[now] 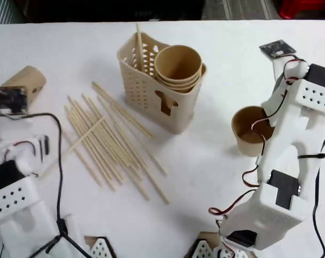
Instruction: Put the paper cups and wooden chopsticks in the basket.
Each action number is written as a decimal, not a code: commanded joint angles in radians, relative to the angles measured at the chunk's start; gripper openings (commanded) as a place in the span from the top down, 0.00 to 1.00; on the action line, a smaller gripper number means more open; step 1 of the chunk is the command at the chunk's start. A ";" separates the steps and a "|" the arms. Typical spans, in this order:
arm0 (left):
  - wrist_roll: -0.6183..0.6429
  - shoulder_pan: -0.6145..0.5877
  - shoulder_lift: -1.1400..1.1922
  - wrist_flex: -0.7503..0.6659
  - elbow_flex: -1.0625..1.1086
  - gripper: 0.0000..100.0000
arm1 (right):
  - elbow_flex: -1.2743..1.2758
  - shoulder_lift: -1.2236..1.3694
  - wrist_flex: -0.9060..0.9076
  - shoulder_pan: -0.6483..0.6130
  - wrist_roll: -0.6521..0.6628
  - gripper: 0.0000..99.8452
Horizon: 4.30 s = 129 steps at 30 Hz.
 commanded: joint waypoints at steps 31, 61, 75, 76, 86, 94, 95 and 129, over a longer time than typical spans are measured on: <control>0.463 -0.022 1.285 -0.117 -1.054 0.79 | 0.077 -0.044 -0.039 -0.005 -0.002 0.98; 0.152 0.222 1.400 0.560 -1.895 0.98 | 0.106 -0.044 -0.039 -0.002 -0.002 0.98; -0.135 0.501 1.115 0.697 -2.047 0.98 | 0.235 -0.053 -0.130 -0.005 -0.002 0.98; -0.137 0.538 1.075 0.697 -2.016 0.98 | 0.233 -0.053 -0.130 -0.007 -0.002 0.98; -0.198 0.900 0.809 0.692 -1.706 0.98 | 0.235 -0.053 -0.130 -0.007 -0.002 0.98; -0.258 0.993 0.773 0.692 -1.585 0.98 | 0.247 -0.044 -0.156 -0.007 -0.002 0.98; -0.258 0.993 0.774 0.692 -1.585 0.98 | 0.259 -0.044 -0.166 -0.007 -0.002 0.98; -0.256 1.072 0.780 0.356 -1.485 0.86 | 0.342 -0.054 -0.214 -0.047 -0.003 0.98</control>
